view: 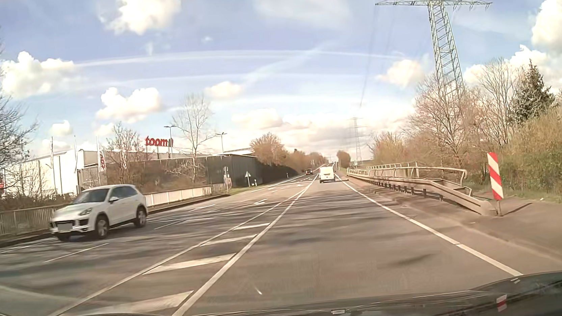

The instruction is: Follow the waypoints while adhering to traffic rules and regulations

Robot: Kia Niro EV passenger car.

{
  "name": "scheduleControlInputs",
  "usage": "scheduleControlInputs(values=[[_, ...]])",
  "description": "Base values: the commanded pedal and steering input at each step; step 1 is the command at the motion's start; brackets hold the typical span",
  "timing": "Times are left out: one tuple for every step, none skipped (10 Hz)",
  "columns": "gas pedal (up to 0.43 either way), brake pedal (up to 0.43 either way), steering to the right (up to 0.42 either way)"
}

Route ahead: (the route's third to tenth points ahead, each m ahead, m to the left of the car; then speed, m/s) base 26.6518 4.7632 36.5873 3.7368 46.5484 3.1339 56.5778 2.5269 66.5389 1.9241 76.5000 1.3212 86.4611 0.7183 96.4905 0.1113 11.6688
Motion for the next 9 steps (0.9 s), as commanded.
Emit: scheduleControlInputs(values=[[0.287, 0.0, 0.031], [0.287, 0.0, 0.027], [0.287, 0.0, 0.023], [0.287, 0.0, 0.02], [0.287, 0.0, 0.015], [0.287, 0.0, 0.01], [0.287, 0.0, 0.007], [0.287, 0.0, 0.005], [0.287, 0.0, 0.005]])
